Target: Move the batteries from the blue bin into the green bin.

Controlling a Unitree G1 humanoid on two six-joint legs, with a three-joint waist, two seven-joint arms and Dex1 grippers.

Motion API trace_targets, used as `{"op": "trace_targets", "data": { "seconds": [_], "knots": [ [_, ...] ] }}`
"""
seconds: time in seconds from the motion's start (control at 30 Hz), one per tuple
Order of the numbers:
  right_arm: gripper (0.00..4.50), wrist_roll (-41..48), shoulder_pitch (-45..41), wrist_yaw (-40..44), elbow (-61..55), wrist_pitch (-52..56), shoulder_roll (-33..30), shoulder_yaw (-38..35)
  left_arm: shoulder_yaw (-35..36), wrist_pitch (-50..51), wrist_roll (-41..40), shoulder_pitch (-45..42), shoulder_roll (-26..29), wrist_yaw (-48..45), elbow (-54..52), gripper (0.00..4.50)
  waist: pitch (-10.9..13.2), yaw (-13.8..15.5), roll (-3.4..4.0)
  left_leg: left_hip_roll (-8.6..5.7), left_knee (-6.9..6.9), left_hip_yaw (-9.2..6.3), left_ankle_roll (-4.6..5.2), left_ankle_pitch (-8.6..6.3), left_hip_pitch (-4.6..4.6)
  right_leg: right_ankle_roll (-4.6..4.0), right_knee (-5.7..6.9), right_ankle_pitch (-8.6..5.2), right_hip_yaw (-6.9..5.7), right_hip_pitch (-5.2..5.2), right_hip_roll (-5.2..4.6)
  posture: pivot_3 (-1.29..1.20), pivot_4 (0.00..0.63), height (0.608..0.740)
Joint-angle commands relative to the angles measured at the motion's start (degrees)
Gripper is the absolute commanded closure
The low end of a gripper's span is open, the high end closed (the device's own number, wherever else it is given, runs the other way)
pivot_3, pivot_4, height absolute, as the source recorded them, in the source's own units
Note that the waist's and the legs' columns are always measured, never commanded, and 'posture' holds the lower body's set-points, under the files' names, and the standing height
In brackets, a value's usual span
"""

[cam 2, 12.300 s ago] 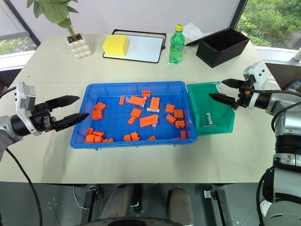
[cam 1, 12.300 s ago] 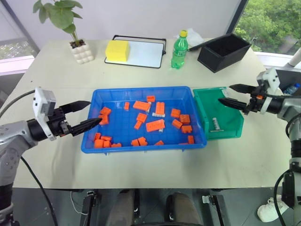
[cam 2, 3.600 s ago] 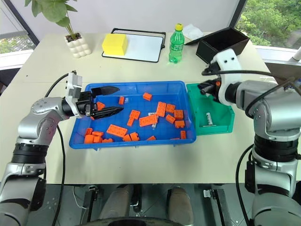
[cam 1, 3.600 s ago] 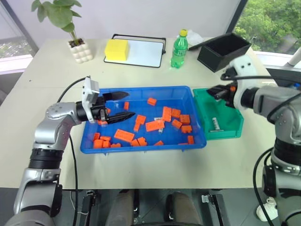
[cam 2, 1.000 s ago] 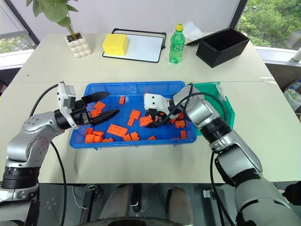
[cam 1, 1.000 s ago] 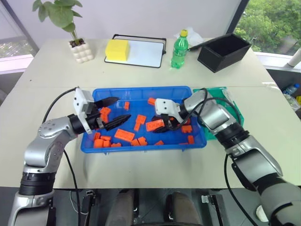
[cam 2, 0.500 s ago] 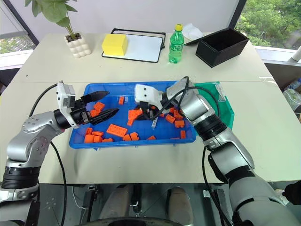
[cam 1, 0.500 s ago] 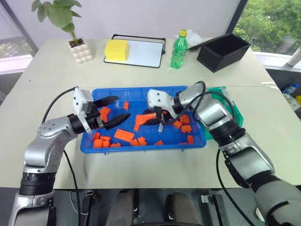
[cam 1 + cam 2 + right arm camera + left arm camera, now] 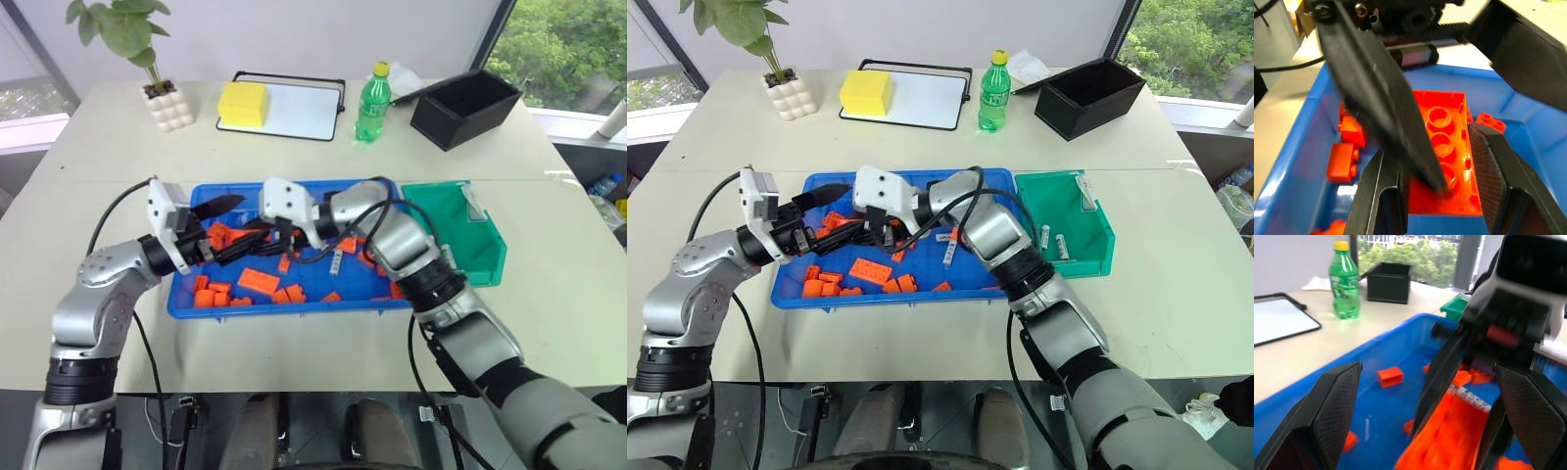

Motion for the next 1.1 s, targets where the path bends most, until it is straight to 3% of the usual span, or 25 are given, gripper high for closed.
{"op": "trace_targets", "data": {
  "seconds": [0.03, 0.17, 0.33, 0.47, 0.77, 0.93, 1.1],
  "knots": [
    [1.87, 0.0, 0.2, -0.2, -0.9, -2.0, 0.8, 0.2, 0.6, -0.2, -0.6, 0.1, 0.2, 0.2, -2.2, 0.00, 0.0, 0.0, 0.00, 0.00, 0.00, 0.00, 0.00, 0.00, 0.00, 0.00, 0.00, 0.00, 0.00, 0.00, 0.00, 0.00, 0.150, 0.739],
    [0.09, -0.1, 0.8, 0.0, -1.4, -2.4, 0.9, 0.7, 0.6, -0.1, -0.8, 0.4, 0.1, 0.4, -2.6, 0.00, 0.0, 0.0, 0.00, 0.00, 0.00, -0.01, 0.00, 0.00, 0.00, 0.00, 0.00, 0.00, 0.00, 0.00, 0.00, 0.00, 0.150, 0.739],
    [0.09, -0.8, -0.1, -1.6, -3.9, -1.2, 0.0, -0.3, 1.2, 0.2, -1.3, 0.3, 0.5, 0.1, -2.7, 0.00, 0.0, 0.0, 0.00, 0.00, 0.00, -0.01, 0.00, 0.00, 0.00, 0.00, 0.01, 0.00, 0.00, -0.01, 0.00, 0.00, 0.150, 0.739],
    [0.09, 0.5, -1.3, -3.8, -10.4, 7.9, -2.4, -3.9, 1.6, 0.0, -1.2, 0.0, 1.0, -0.3, -2.1, 0.00, 0.0, 0.1, 0.00, 0.00, 0.00, -0.01, 0.00, 0.00, 0.00, 0.00, 0.01, 0.00, 0.01, -0.01, 0.00, 0.00, 0.150, 0.739],
    [0.09, 4.9, 4.4, -3.2, -29.4, 26.7, -18.1, -10.5, 0.9, -1.4, -0.5, -1.9, 0.5, -1.2, 1.2, 0.00, 0.0, 0.3, -0.02, -0.03, -0.03, -0.04, 0.00, 0.00, -0.02, 0.00, -0.01, 0.00, 0.01, 0.00, -0.03, 0.00, 0.150, 0.739],
    [0.09, 6.2, 5.5, -4.1, -29.7, 27.9, -21.9, -11.0, -0.1, -2.2, 0.3, -4.1, -0.5, -2.1, 3.9, 0.00, 0.0, 0.1, -0.02, -0.02, -0.03, 0.00, 0.01, 0.00, -0.02, 0.00, -0.02, 0.00, 0.01, -0.01, -0.02, 0.00, 0.150, 0.739],
    [0.09, 4.7, 5.1, -5.3, -23.3, 23.1, -21.6, -9.3, -1.1, -2.8, 0.9, -5.5, -1.3, -2.6, 5.3, 0.00, 0.0, 0.2, -0.02, -0.02, -0.03, 0.01, 0.01, 0.00, -0.02, 0.00, -0.02, 0.00, 0.01, 0.00, -0.02, 0.00, 0.150, 0.739]
  ]
}}
